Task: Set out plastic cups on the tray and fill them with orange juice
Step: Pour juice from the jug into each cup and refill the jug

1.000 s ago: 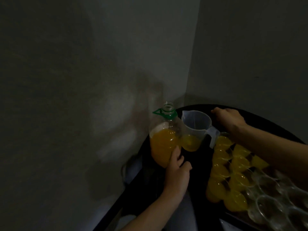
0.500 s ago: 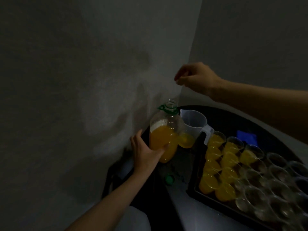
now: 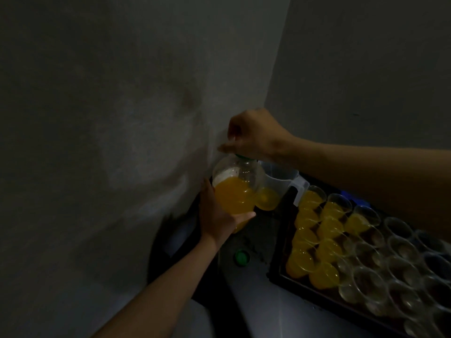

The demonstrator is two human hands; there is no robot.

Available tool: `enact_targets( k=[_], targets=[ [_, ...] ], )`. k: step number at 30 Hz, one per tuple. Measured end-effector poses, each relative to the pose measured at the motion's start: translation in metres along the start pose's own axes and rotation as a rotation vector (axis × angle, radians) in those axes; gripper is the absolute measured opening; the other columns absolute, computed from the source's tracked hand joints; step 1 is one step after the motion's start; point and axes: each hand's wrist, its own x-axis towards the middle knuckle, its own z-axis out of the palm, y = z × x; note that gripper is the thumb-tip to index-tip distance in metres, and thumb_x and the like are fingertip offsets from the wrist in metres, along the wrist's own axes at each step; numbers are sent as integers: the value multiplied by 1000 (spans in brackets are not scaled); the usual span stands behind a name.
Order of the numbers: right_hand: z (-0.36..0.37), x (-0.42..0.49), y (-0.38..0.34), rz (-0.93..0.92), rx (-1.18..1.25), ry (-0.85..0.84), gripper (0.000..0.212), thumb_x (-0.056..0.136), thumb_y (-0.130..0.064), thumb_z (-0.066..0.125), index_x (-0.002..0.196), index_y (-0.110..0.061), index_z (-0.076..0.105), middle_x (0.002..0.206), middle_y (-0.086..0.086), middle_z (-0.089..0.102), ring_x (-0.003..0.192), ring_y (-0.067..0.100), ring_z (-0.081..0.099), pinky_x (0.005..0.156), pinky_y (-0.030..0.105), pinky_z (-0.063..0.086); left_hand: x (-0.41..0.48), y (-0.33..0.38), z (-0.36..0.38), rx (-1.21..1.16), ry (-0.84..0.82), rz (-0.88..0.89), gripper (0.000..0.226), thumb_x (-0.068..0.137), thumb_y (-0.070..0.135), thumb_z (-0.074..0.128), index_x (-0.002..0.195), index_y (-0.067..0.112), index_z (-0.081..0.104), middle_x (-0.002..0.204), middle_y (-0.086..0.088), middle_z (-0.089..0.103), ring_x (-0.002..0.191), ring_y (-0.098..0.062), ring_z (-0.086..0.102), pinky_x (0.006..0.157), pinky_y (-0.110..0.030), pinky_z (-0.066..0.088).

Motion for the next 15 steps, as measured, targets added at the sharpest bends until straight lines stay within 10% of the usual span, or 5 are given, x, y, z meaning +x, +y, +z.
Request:
enact_targets(
  k=[7, 15],
  targets=[
    [15, -14, 5, -7, -238, 27, 21, 86, -30, 74, 98, -14, 71, 93, 4, 66, 83, 21, 63, 64, 30, 44, -3, -11, 23, -24, 65, 28, 158, 41, 50, 101, 159, 38, -4, 164, 8, 19, 148, -9, 24, 116, -25, 20],
    [12, -13, 16, -12, -153, 78, 19, 98, -29, 59, 108, -16, 69, 98, 3, 65, 85, 18, 59, 67, 32, 45, 8, -22, 26, -69, 94, 33, 140, 49, 31, 101, 155, 46, 10, 157, 6, 35, 141, -12, 38, 114, -37, 38]
  ],
)
